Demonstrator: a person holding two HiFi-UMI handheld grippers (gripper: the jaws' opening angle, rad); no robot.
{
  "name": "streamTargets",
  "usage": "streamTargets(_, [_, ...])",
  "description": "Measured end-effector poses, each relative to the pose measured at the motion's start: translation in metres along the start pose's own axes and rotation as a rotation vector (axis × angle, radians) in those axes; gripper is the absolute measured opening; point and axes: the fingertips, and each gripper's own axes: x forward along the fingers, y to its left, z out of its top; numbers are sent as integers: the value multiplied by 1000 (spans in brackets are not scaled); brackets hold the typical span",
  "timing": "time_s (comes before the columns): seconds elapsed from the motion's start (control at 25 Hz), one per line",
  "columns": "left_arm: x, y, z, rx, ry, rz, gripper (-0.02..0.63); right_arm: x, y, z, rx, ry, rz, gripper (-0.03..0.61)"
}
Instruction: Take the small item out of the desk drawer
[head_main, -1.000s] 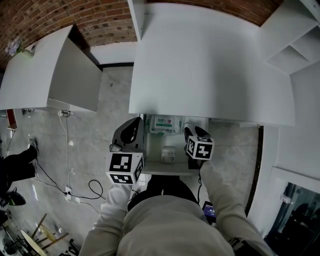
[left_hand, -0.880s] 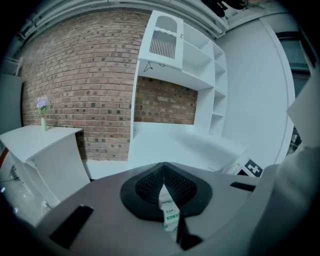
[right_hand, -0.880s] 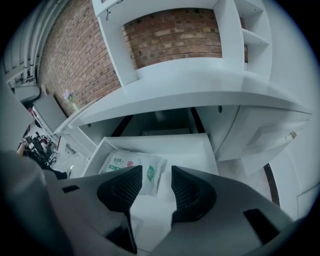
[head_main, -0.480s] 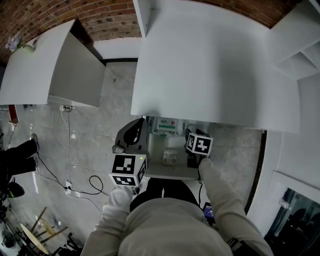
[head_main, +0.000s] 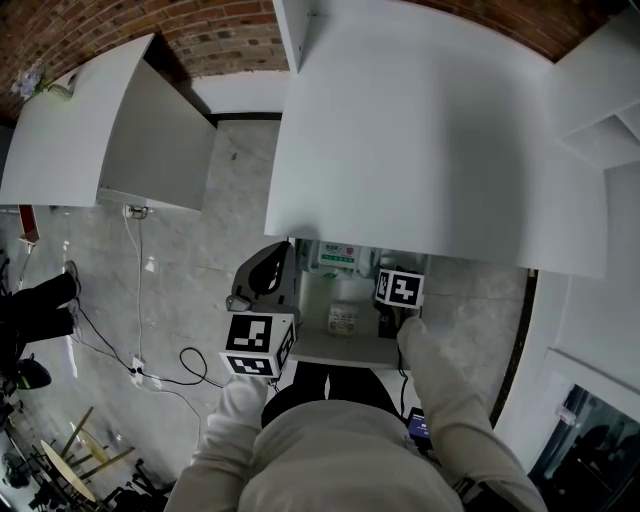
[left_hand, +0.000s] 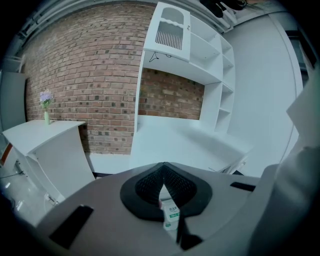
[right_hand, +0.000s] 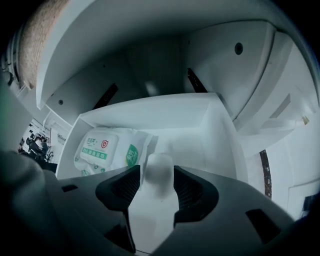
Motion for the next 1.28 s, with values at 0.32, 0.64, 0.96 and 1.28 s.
streamTargets(0.32, [7,4,-5,-7,24,14,17,12,-2,-7,-16,61,-6,236])
streamTargets(0.64, [9,5,-8,-14,30,25,18,13,1,-6,-39,71,-13,198])
streamTargets(0.96, [6,3,-7,-11,22,18,17,10,-3,-12,-63,64,-9,190])
streamTargets(1.28, [1,-9,-3,-3,2,-13,17,-24,19,0,-68,-47,74,189])
